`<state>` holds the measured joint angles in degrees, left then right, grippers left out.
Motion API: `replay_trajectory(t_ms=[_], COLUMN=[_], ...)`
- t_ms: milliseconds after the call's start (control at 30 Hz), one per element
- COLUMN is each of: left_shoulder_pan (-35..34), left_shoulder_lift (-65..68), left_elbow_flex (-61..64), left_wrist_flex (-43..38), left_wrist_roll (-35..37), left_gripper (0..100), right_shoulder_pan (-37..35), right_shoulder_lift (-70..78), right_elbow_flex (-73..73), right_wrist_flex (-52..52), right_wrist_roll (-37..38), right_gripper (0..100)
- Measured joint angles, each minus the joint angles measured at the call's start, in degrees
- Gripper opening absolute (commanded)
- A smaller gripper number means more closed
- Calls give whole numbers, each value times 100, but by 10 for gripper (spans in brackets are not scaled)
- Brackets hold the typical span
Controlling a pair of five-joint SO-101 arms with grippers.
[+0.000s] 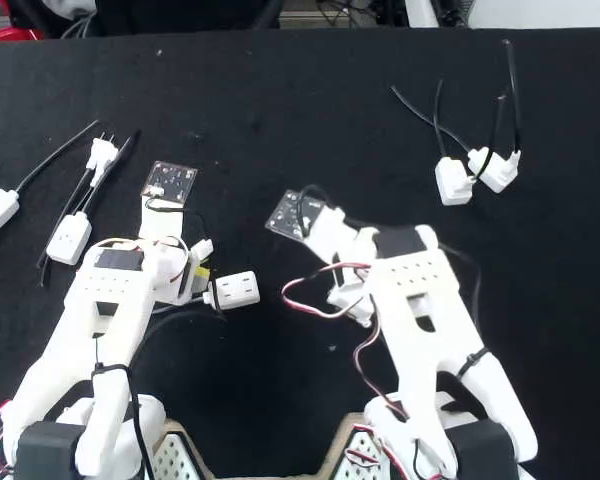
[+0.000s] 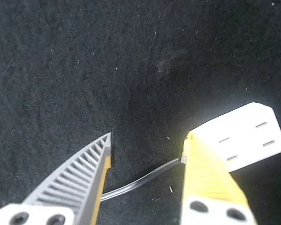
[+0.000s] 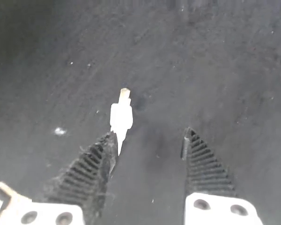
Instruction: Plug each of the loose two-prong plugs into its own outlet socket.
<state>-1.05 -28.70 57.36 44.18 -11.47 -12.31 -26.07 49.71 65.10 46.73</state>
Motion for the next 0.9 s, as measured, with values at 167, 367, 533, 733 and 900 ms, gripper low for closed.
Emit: replay_trajectory(t_ms=[167, 367, 533, 733, 900], left_shoulder_pan=[0, 0, 0, 0, 0], left_shoulder_lift=[0, 0, 0, 0, 0], left_elbow_flex=[0, 0, 0, 0, 0], left_wrist_flex=[0, 0, 0, 0, 0], left_wrist_roll=[0, 0, 0, 0, 0], left_gripper=[241, 241, 241, 241, 241], right_shoulder_pan=[0, 70, 79, 79, 79], right_shoulder_lift=[0, 0, 0, 0, 0], right_elbow_flex=[264, 264, -9, -202, 141], right_wrist_flex=[-176, -167, 413, 712, 607], right_wrist_roll=[0, -70, -149, 35, 343], right_gripper=[211, 211, 211, 212, 213])
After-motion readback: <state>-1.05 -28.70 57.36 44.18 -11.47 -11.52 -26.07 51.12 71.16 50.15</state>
